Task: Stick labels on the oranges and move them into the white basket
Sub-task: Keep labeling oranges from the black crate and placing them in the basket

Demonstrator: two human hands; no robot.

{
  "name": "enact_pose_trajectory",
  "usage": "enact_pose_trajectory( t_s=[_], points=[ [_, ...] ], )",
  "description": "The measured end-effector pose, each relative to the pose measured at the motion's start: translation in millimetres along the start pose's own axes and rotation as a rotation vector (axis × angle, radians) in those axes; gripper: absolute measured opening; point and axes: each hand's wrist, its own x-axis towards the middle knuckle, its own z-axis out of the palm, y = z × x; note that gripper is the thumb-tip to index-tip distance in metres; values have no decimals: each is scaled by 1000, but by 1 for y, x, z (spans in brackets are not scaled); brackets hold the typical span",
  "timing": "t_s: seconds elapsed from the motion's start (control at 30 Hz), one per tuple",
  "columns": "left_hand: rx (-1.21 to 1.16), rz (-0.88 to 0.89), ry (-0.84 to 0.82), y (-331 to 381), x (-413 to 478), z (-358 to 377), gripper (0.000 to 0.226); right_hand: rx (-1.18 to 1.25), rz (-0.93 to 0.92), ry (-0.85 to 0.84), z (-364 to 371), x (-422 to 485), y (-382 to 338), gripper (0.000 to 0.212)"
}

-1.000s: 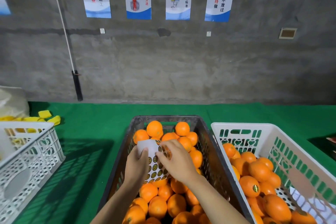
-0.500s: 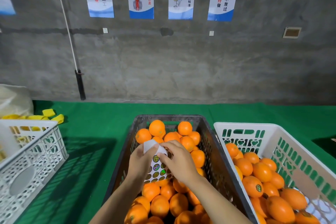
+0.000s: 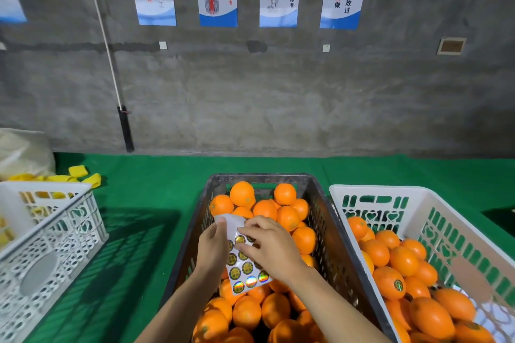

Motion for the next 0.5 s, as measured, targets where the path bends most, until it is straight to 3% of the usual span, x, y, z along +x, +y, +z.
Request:
enact_pose_trajectory(
  t_s=[0.13,0.33,0.5],
  points=[
    [-10,8,18,-1,1,1,41,-48,-34,-39,2,0,0,43],
    [-37,-4,55,-9,9,1,50,-28,-22,73,8,1,-5,33],
    [-78,-144,-68,-16,18,3,33,29,87,157,6,0,3,17]
  ],
)
